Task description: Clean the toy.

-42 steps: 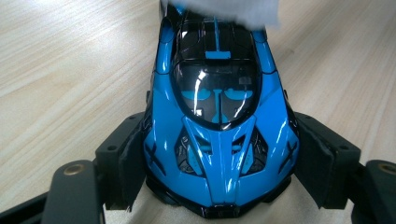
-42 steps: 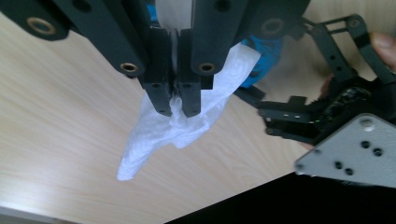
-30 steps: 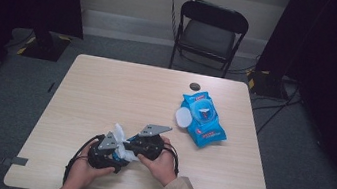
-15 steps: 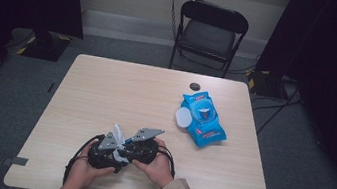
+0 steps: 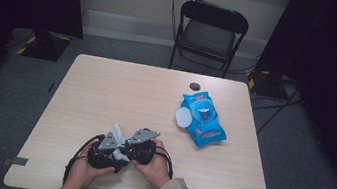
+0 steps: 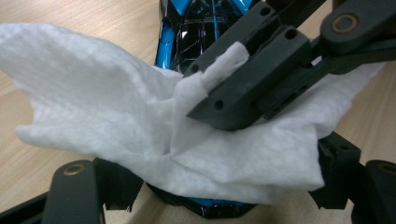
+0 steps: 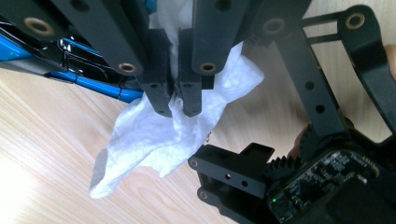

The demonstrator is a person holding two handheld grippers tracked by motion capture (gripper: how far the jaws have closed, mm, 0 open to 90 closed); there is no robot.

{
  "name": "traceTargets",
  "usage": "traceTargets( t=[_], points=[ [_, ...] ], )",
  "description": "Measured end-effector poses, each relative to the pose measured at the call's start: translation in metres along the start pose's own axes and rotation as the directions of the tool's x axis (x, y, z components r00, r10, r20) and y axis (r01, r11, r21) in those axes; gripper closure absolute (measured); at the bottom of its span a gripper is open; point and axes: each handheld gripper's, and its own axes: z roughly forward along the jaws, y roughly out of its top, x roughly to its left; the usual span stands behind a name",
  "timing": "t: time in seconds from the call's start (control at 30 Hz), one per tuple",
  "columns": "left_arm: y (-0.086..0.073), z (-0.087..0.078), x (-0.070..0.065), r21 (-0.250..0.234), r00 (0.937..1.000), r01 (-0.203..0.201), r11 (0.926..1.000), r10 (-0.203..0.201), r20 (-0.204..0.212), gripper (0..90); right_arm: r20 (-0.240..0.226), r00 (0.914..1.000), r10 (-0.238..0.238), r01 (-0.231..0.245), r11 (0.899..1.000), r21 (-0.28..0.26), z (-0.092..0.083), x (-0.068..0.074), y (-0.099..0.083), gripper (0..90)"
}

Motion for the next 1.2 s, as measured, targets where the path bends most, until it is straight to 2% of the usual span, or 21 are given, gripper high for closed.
traceTargets(
  t=[0.17,0.3,0.7,1.2],
  points=[
    [0.0,0.0,0.0,0.0,1.0,0.0,1.0,0.0,-0.001,25.6,0.002,0.9991,0.043,-0.043,0.999,-0.014,-0.002,-0.004,-0.001,87.4],
    [0.0,0.0,0.0,0.0,1.0,0.002,1.0,-0.002,0.0,25.6,0.015,0.9981,0.06,-0.06,0.998,-0.016,-0.007,-0.01,-0.001,87.6],
    [0.0,0.0,0.0,0.001,1.0,0.001,1.0,-0.001,0.001,25.6,-0.001,0.9948,0.101,-0.101,0.994,-0.034,-0.012,-0.016,-0.003,88.0],
    [0.0,0.0,0.0,0.0,1.0,0.001,1.0,-0.001,0.001,25.7,0.002,0.9908,0.135,-0.135,0.99,-0.05,-0.017,-0.021,-0.003,88.2]
  ],
)
